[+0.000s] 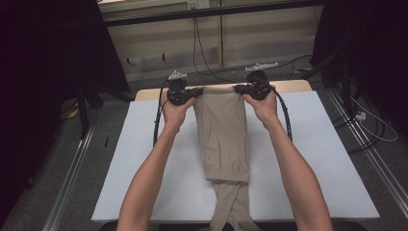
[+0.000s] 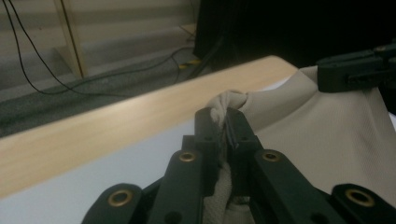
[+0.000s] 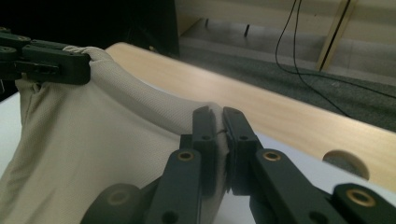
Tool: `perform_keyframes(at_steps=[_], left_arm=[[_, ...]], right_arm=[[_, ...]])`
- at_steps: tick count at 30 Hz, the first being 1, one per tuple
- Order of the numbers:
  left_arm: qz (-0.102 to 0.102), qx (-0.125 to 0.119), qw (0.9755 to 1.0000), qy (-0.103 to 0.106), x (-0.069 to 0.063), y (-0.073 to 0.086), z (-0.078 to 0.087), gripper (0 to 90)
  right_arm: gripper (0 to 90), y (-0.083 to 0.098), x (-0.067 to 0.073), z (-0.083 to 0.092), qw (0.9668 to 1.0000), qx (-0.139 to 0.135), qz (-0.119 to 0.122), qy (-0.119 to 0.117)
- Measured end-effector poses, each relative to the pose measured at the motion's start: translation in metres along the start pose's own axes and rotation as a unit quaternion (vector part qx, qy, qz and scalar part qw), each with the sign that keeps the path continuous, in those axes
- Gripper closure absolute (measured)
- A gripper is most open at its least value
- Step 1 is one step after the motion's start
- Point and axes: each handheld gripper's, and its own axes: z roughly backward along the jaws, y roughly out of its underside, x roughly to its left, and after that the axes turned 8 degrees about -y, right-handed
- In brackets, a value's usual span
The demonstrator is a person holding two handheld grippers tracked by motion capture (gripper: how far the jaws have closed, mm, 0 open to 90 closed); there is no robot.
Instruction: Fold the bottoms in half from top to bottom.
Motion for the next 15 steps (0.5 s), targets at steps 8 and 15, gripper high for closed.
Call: perform_keyframes(at_steps=[8, 15], left_arm=[[0.011, -0.016, 0.9997, -0.016, 0.008, -0.04, -0.012, 85.4], [0.018, 0.026, 0.9992, -0.025, 0.017, -0.017, -0.027, 54.4]], right_arm=[[84.4, -0.038, -0.011, -0.004, 0.9994, -0.017, -0.007, 0.028], [48.3, -0.037, -0.016, -0.021, 0.9982, 0.004, -0.029, 0.052]])
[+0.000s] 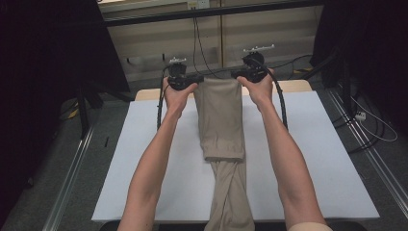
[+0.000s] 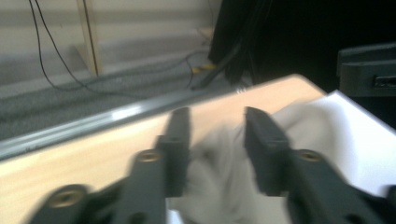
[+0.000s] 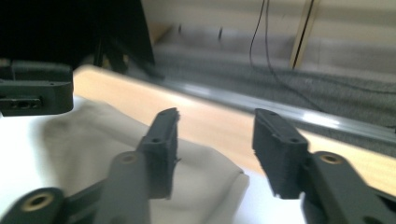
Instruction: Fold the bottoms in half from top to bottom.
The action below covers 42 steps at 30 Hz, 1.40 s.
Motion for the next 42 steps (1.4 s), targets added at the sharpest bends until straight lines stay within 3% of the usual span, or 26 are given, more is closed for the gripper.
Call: perform_keyframes(at_steps=[3, 7, 9, 13, 16, 17, 18, 19, 20, 21, 23, 25, 28, 31, 34, 38, 40, 42], left_arm=[[0.001, -0.001, 1.0, 0.004, -0.002, 0.011, 0.007, 33.3], [-0.031, -0.002, 0.9995, 0.009, -0.012, 0.025, 0.026, 23.0], [-0.027, -0.01, 0.9994, 0.022, -0.015, 0.035, 0.037, 20.4], [-0.06, -0.005, 0.9978, 0.03, -0.028, 0.064, 0.067, 13.8], [-0.063, 0.001, 0.9971, 0.044, -0.033, 0.086, 0.085, 12.2], [-0.056, 0.001, 0.997, 0.054, -0.034, 0.096, 0.093, 10.8], [-0.055, 0.005, 0.997, 0.054, -0.034, 0.102, 0.098, 11.1], [-0.053, 0.009, 0.9973, 0.05, -0.035, 0.112, 0.105, 11.4], [-0.054, 0.011, 0.9972, 0.051, -0.036, 0.118, 0.108, 11.1], [-0.058, 0.018, 0.9969, 0.049, -0.037, 0.127, 0.114, 11.3], [-0.056, 0.015, 0.9965, 0.06, -0.04, 0.142, 0.124, 11.3], [-0.062, 0.018, 0.9963, 0.058, -0.043, 0.154, 0.132, 11.5], [-0.075, 0.028, 0.9944, 0.069, -0.048, 0.168, 0.142, 11.5], [-0.081, 0.028, 0.9929, 0.083, -0.053, 0.179, 0.146, 12.1], [-0.09, 0.043, 0.9904, 0.096, -0.057, 0.183, 0.139, 12.7], [-0.089, 0.055, 0.99, 0.094, -0.055, 0.185, 0.133, 12.9], [-0.087, 0.059, 0.9904, 0.09, -0.053, 0.187, 0.132, 12.9], [-0.086, 0.062, 0.9907, 0.086, -0.051, 0.187, 0.131, 12.9]], right_arm=[[45.0, 0.011, 0.003, 0.0, 0.9997, 0.016, 0.014, -0.01], [45.9, 0.034, 0.024, 0.019, 0.9971, 0.012, 0.041, -0.062], [47.9, 0.048, 0.037, 0.03, 0.9945, 0.014, 0.054, -0.088], [53.5, 0.094, 0.073, 0.059, 0.9846, 0.044, 0.093, -0.142], [59.7, 0.128, 0.095, 0.076, 0.9748, 0.072, 0.111, -0.179], [61.8, 0.14, 0.104, 0.082, 0.9695, 0.08, 0.116, -0.2], [65.1, 0.155, 0.116, 0.089, 0.9631, 0.094, 0.13, -0.216], [67.7, 0.164, 0.122, 0.093, 0.9589, 0.102, 0.136, -0.227], [68.7, 0.177, 0.133, 0.097, 0.9518, 0.117, 0.143, -0.245], [68.5, 0.185, 0.14, 0.099, 0.9493, 0.123, 0.152, -0.246], [68.4, 0.206, 0.155, 0.102, 0.9399, 0.136, 0.156, -0.272], [67.5, 0.225, 0.171, 0.102, 0.9274, 0.155, 0.171, -0.294], [63.6, 0.234, 0.187, 0.101, 0.9163, 0.17, 0.195, -0.306], [58.5, 0.237, 0.192, 0.096, 0.9101, 0.172, 0.21, -0.313], [53.8, 0.242, 0.195, 0.089, 0.9043, 0.184, 0.224, -0.313], [53.5, 0.244, 0.195, 0.093, 0.9013, 0.188, 0.243, -0.305], [55.1, 0.247, 0.195, 0.097, 0.8969, 0.187, 0.263, -0.302], [62.3, 0.247, 0.194, 0.101, 0.8993, 0.192, 0.259, -0.296]])
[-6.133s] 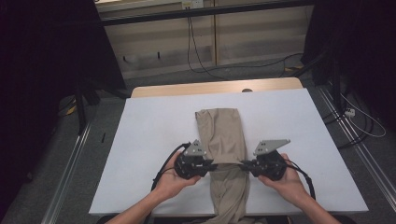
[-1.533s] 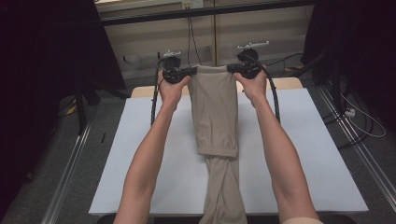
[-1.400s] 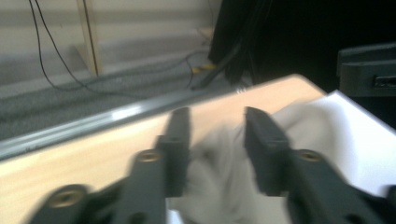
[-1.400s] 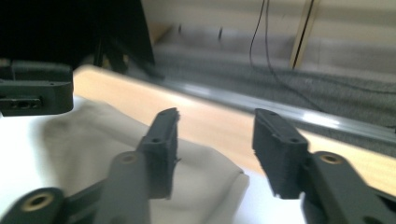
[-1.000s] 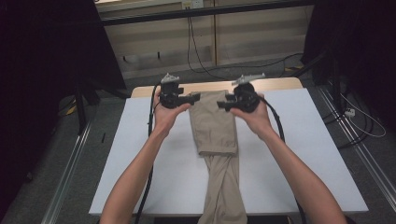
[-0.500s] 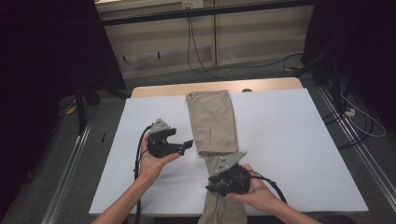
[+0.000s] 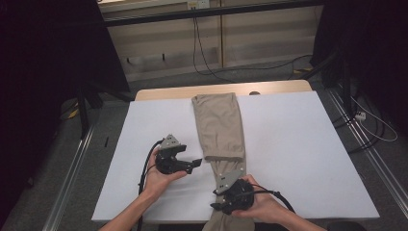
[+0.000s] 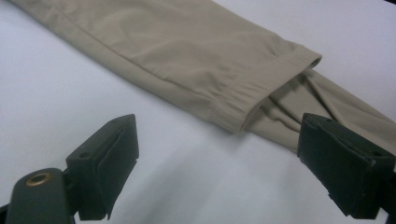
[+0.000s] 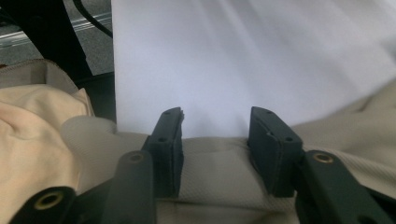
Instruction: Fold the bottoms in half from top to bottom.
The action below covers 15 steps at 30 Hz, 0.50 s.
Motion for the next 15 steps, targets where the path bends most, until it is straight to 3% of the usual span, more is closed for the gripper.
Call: perform_keyframes(at_steps=[3, 6, 9, 13, 15], left_arm=[[0.002, 0.0, 1.0, -0.003, 0.001, 0.0, 0.001, 13.0], [0.0, -0.003, 1.0, -0.005, 0.0, 0.0, 0.001, 13.3], [0.002, -0.002, 1.0, -0.006, 0.001, -0.001, 0.001, 13.5], [0.028, -0.002, 0.9996, 0.006, 0.005, 0.0, 0.002, 13.7], [0.018, -0.006, 0.9998, -0.001, 0.005, 0.0, 0.003, 13.7]], right_arm=[[87.8, 0.002, -0.003, 0.005, 0.9999, 0.001, -0.017, 0.003], [89.2, 0.001, -0.009, 0.01, 0.9989, -0.024, -0.039, -0.008], [89.3, -0.005, -0.013, 0.019, 0.997, -0.056, -0.053, -0.005], [89.3, -0.014, -0.033, 0.036, 0.9907, -0.104, -0.085, 0.02], [89.3, -0.017, -0.042, 0.043, 0.9869, -0.122, -0.096, 0.044]])
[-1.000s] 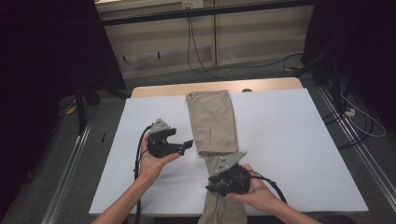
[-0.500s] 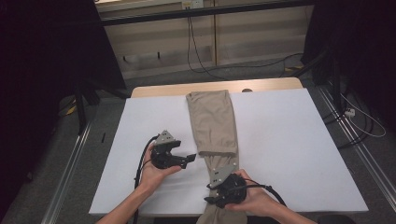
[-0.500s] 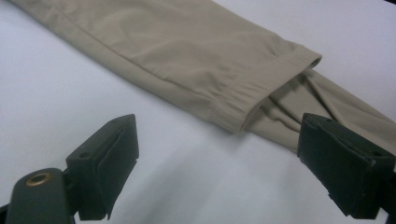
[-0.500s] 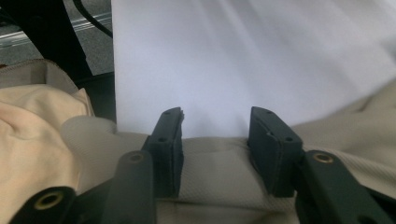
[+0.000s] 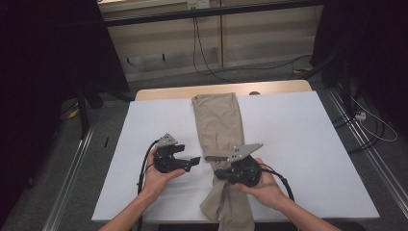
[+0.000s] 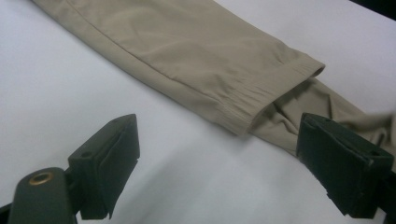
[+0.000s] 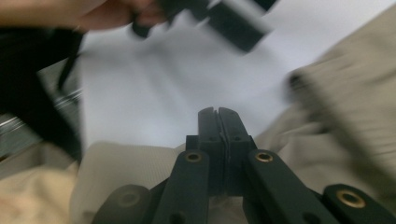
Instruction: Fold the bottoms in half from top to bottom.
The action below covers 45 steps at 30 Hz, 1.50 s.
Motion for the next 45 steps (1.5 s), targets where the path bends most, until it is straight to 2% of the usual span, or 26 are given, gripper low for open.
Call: perform_keyframes(at_steps=[3, 6, 11, 13, 15, 18, 19, 20, 22, 23, 24, 27, 29, 30, 32, 33, 34, 36, 37, 38, 39, 40, 41, 42, 43, 45], left_arm=[[0.005, -0.001, 1.0, -0.003, 0.001, 0.0, 0.0, 13.7], [0.005, -0.001, 1.0, -0.007, 0.001, 0.0, 0.0, 14.1], [-0.001, 0.001, 1.0, -0.008, -0.001, 0.0, 0.001, 17.2], [-0.006, 0.009, 0.9999, -0.006, -0.003, 0.0, 0.0, 20.6], [-0.012, 0.017, 0.9998, 0.002, -0.006, 0.001, -0.002, 23.6], [-0.024, 0.035, 0.999, 0.013, -0.013, 0.003, -0.003, 29.9], [-0.024, 0.036, 0.9989, 0.018, -0.016, 0.003, -0.003, 33.0], [-0.031, 0.042, 0.9983, 0.028, -0.022, 0.004, -0.003, 34.6], [-0.047, 0.048, 0.9967, 0.045, -0.032, 0.004, -0.001, 42.9], [-0.054, 0.049, 0.9957, 0.057, -0.039, 0.005, 0.0, 46.3], [-0.06, 0.052, 0.9948, 0.065, -0.045, 0.005, 0.001, 49.8], [-0.077, 0.062, 0.9904, 0.097, -0.065, 0.008, 0.004, 65.4], [-0.1, 0.074, 0.9852, 0.117, -0.084, 0.011, 0.004, 70.5], [-0.103, 0.075, 0.9836, 0.128, -0.092, 0.012, 0.004, 70.7], [-0.122, 0.078, 0.9784, 0.147, -0.107, 0.013, 0.004, 68.8], [-0.125, 0.074, 0.9772, 0.155, -0.113, 0.013, 0.005, 65.7], [-0.131, 0.073, 0.976, 0.158, -0.12, 0.014, 0.004, 63.3], [-0.159, 0.078, 0.9717, 0.157, -0.132, 0.015, 0.002, 61.6], [-0.172, 0.085, 0.9685, 0.158, -0.137, 0.017, -0.001, 62.3], [-0.183, 0.093, 0.9655, 0.16, -0.14, 0.02, -0.004, 65.6], [-0.201, 0.102, 0.963, 0.147, -0.142, 0.022, -0.006, 74.1], [-0.208, 0.109, 0.9606, 0.149, -0.141, 0.023, -0.007, 84.7], [-0.199, 0.111, 0.9616, 0.152, -0.14, 0.023, -0.007, 89.6], [-0.197, 0.117, 0.9623, 0.147, -0.138, 0.022, -0.004, 90.0], [-0.197, 0.121, 0.9618, 0.146, -0.137, 0.022, -0.003, 90.0], [-0.191, 0.127, 0.9635, 0.138, -0.134, 0.026, 0.003, 90.0]], right_arm=[[89.4, -0.012, -0.015, 0.009, 0.999, -0.028, -0.015, 0.032], [89.4, -0.025, -0.032, 0.016, 0.9961, -0.058, -0.032, 0.058], [89.4, -0.051, -0.066, 0.019, 0.9879, -0.092, -0.058, 0.11], [89.4, -0.057, -0.081, 0.017, 0.9832, -0.099, -0.077, 0.132], [89.4, -0.06, -0.096, 0.013, 0.9789, -0.097, -0.086, 0.158], [88.4, -0.057, -0.119, 0.006, 0.9711, -0.095, -0.124, 0.18], [85.8, -0.054, -0.127, 0.003, 0.9682, -0.087, -0.14, 0.188], [82.4, -0.051, -0.132, 0.001, 0.9665, -0.077, -0.149, 0.194], [70.5, -0.04, -0.139, -0.004, 0.9649, -0.04, -0.151, 0.211], [65.5, -0.035, -0.138, -0.003, 0.9637, -0.038, -0.153, 0.216], [63.6, -0.03, -0.137, -0.001, 0.964, -0.039, -0.158, 0.21], [60.3, -0.015, -0.124, 0.01, 0.9669, -0.037, -0.153, 0.201], [60.3, -0.006, -0.111, 0.02, 0.9694, -0.031, -0.148, 0.194], [61.1, -0.001, -0.104, 0.025, 0.9708, -0.032, -0.143, 0.19], [64.8, 0.011, -0.088, 0.035, 0.9747, -0.025, -0.135, 0.176], [66.9, 0.017, -0.08, 0.038, 0.9764, -0.019, -0.133, 0.169], [67.1, 0.023, -0.073, 0.041, 0.978, -0.014, -0.129, 0.163], [68.1, 0.036, -0.06, 0.044, 0.9807, 0.003, -0.127, 0.148], [68.0, 0.041, -0.053, 0.045, 0.9817, 0.013, -0.122, 0.145], [68.0, 0.047, -0.047, 0.045, 0.9826, 0.02, -0.12, 0.141], [68.0, 0.051, -0.042, 0.045, 0.9837, 0.028, -0.119, 0.133], [68.0, 0.055, -0.038, 0.045, 0.9845, 0.036, -0.115, 0.127], [67.8, 0.058, -0.033, 0.045, 0.9846, 0.039, -0.114, 0.126], [67.8, 0.06, -0.029, 0.045, 0.9853, 0.043, -0.112, 0.122], [67.8, 0.063, -0.025, 0.044, 0.9858, 0.05, -0.108, 0.118], [67.8, 0.066, -0.016, 0.042, 0.9871, 0.059, -0.1, 0.111]])
